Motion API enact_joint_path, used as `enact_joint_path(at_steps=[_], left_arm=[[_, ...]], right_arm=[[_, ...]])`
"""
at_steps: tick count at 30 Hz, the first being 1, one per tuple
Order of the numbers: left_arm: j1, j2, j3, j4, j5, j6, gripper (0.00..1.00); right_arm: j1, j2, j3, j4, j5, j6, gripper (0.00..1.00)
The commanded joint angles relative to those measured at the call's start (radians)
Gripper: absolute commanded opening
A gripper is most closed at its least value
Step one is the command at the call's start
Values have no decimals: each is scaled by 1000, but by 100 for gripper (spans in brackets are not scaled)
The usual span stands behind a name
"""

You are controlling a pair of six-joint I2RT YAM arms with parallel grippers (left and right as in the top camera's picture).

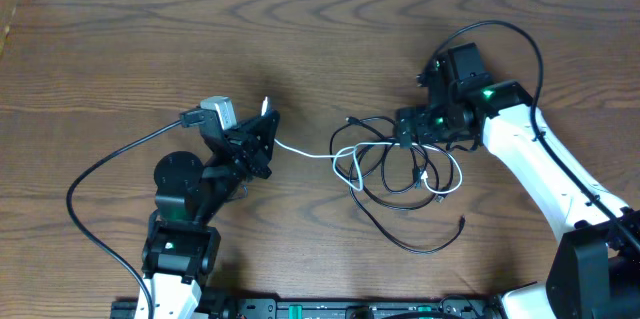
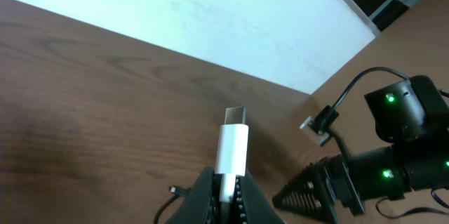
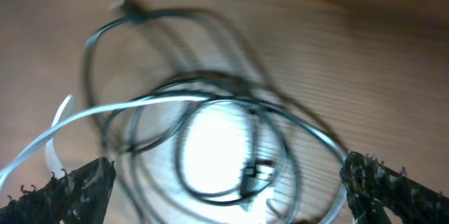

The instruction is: Untangle cables

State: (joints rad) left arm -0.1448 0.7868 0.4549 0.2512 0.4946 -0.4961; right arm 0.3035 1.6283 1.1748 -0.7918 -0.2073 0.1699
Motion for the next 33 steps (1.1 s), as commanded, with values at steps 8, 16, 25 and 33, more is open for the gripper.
enact_joint_path(at_steps=[8,16,25,33], left_arm=[[29,-86,21,39,-4,13,8],[29,-99,31,39,46,2,8],[29,-99,47,41,56,2,8],[30,-99,49,50,55,6,8]], right_arm=[[15,18,-2,-71,-153,-465,99],[58,117,-7,45,-254,-560,99],[141,237,-7,241,-373,-560,99],[182,282,-7,312,-356,-538,1]])
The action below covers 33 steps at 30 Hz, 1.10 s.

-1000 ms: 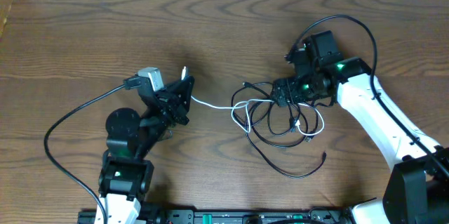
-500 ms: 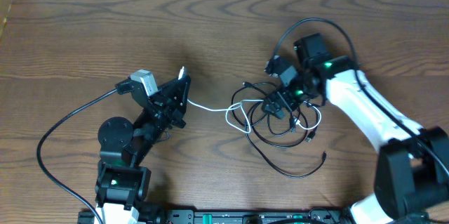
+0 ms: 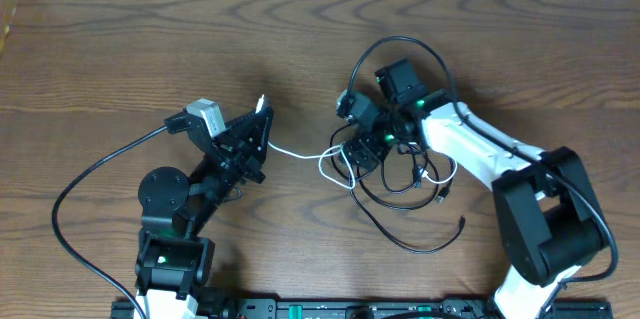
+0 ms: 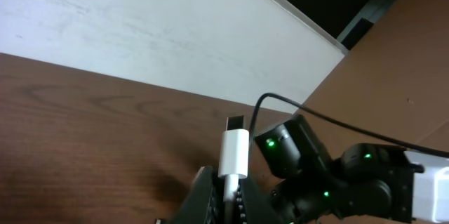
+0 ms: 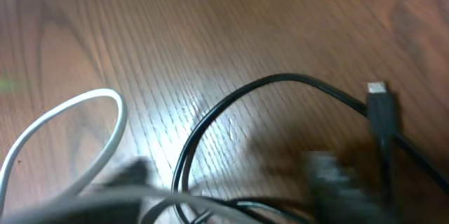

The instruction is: Untangle cables

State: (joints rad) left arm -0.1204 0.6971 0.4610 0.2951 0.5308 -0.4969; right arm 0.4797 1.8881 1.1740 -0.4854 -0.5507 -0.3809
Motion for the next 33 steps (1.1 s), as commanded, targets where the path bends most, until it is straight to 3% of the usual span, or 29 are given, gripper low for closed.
enact_joint_path(at_steps=[1,9,11,16,22,24,27,33], left_arm=[[8,-9,43,5,19,6,8],[19,-6,42,-55,19,23,8],[19,-1,42,-86,19,36,8],[19,7,42,-151,19,48,8],[19,7,42,-215,19,48,17],[19,7,42,-245,19,48,29],[19,10,39,-294,19,49,39],[19,64,34,-352,20,48,47]], right_arm=[[3,22,-6,7,18,47,1],[-10,10,11,-74,546,434,1],[-10,-9,16,-98,603,473,1],[-10,-106,26,-134,672,548,1],[-10,-304,57,-140,672,651,1],[-10,-370,85,-152,671,673,1],[-11,-457,138,-174,668,673,1],[-34,-540,302,-321,673,673,1]])
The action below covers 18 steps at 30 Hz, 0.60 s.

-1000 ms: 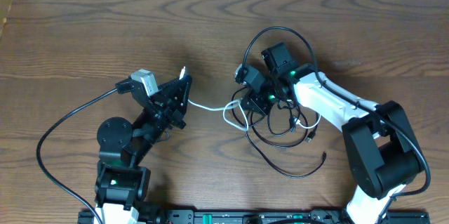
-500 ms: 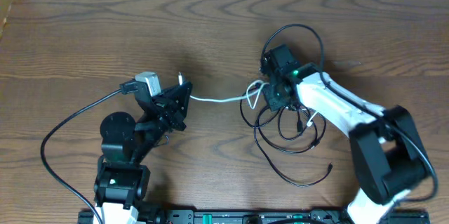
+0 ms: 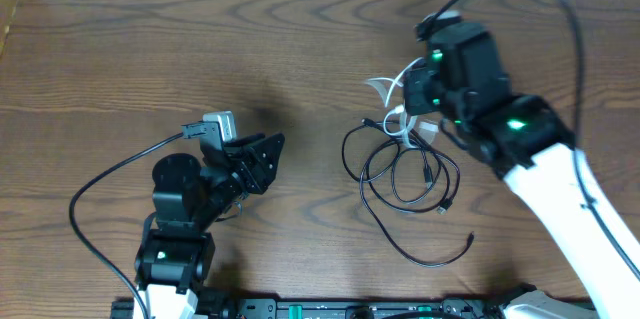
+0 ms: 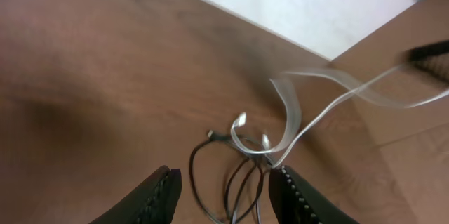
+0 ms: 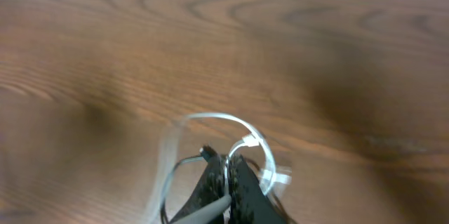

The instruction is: Untangle cables

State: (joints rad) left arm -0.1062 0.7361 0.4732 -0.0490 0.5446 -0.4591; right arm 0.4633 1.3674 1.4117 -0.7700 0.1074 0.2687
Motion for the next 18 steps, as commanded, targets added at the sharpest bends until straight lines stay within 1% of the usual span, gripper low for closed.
enact_joint_path(at_steps=[1,5,8,11,16,18], left_arm=[[4,42,21,-8,13,11,46],[4,110,21,13,51,14,46],[-5,160,21,34,58,18,46],[-32,209,21,57,58,22,46],[-132,312,21,165,58,38,46],[-174,344,21,209,58,44,47]], right_arm=[[-24,-21,100,-79,18,23,1],[-52,-21,200,-212,84,23,1],[-72,-21,256,-278,153,23,1],[-95,-21,319,-322,167,22,1],[-117,-21,469,-357,-7,-39,1],[-122,-21,518,-372,-24,-40,1]])
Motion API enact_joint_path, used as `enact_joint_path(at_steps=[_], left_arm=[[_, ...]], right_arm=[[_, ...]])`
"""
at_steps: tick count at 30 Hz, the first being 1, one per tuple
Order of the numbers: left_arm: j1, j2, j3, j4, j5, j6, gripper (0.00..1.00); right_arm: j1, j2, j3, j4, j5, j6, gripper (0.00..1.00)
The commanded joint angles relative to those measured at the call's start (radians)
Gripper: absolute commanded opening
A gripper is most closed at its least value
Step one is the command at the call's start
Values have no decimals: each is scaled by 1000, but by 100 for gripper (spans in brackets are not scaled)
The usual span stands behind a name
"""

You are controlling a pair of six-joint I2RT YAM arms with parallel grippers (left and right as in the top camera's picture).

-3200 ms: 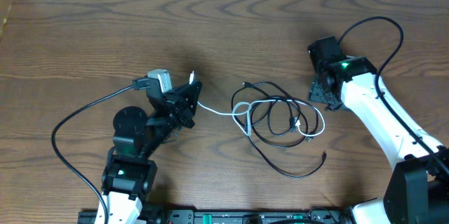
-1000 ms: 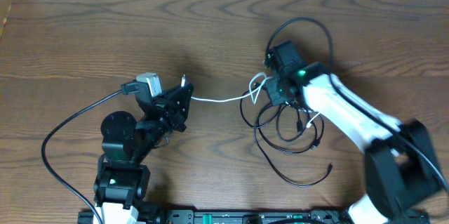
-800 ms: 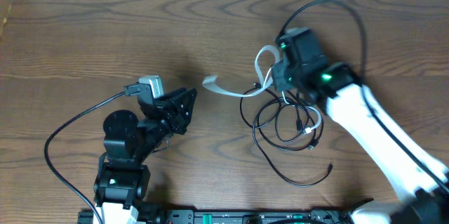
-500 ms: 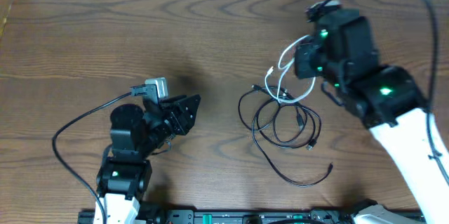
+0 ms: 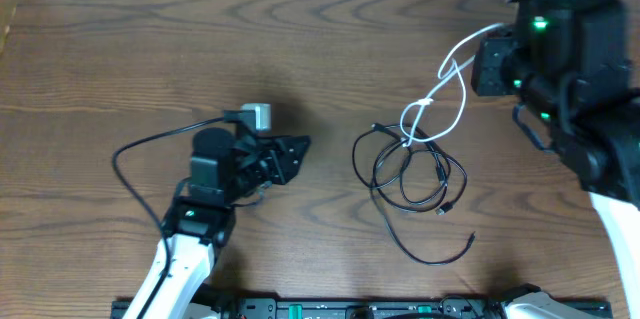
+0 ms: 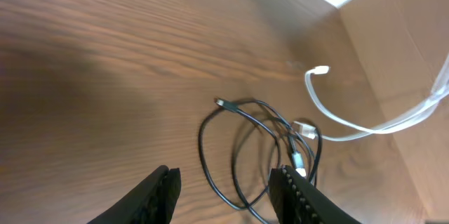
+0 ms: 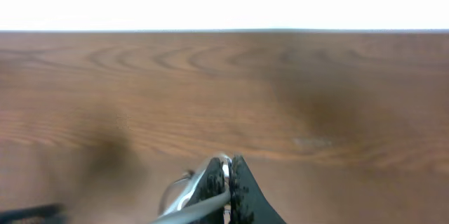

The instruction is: Untangle cables

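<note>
A white cable (image 5: 452,87) hangs in loops from my right gripper (image 7: 226,175), which is shut on it and held high over the table's far right. The lowest loops of the white cable (image 6: 337,129) overlap the top of the black cable tangle (image 5: 410,174) lying mid-table. One white plug end (image 6: 320,70) hangs free. My left gripper (image 6: 224,199) stands open and empty to the left of the black cable (image 6: 231,147), its fingertips (image 5: 298,149) pointing toward it. A loose black cable end (image 5: 470,239) lies toward the near edge.
The wooden table (image 5: 150,49) carries nothing else. The left arm's own black lead (image 5: 150,144) curves over the table on the left. The table's far edge meets a white surface just beyond the right gripper.
My right gripper has moved right and farther back with the white cable, so more of it is drawn out of the black tangle. The open left gripper has shifted a little right.
My left gripper first held the white cable's plug while the right gripper stood open over the tangle, then sat at the tangle's left side. Later the left gripper was open and empty, the right shut on the white cable above the tangle, now held far right.
</note>
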State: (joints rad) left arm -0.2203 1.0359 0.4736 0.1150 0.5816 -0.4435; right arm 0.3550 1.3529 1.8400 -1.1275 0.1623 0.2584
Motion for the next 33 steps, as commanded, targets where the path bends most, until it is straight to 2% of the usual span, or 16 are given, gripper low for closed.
enact_joint_path(at_steps=[1,5,15,20,33], left_arm=[[-81,63,21,70,21,29,47],[-142,124,21,146,21,28,49],[-291,266,21,290,39,2,67],[-361,328,21,401,48,2,68],[-440,430,21,519,48,1,68]], right_arm=[[-17,-6,117,-25,-78,-34,1],[-32,-6,180,-87,-72,-47,1],[-35,-2,180,-140,-53,-66,1],[-35,-2,180,-150,-44,-66,1],[-36,-2,180,-175,-37,-73,1]])
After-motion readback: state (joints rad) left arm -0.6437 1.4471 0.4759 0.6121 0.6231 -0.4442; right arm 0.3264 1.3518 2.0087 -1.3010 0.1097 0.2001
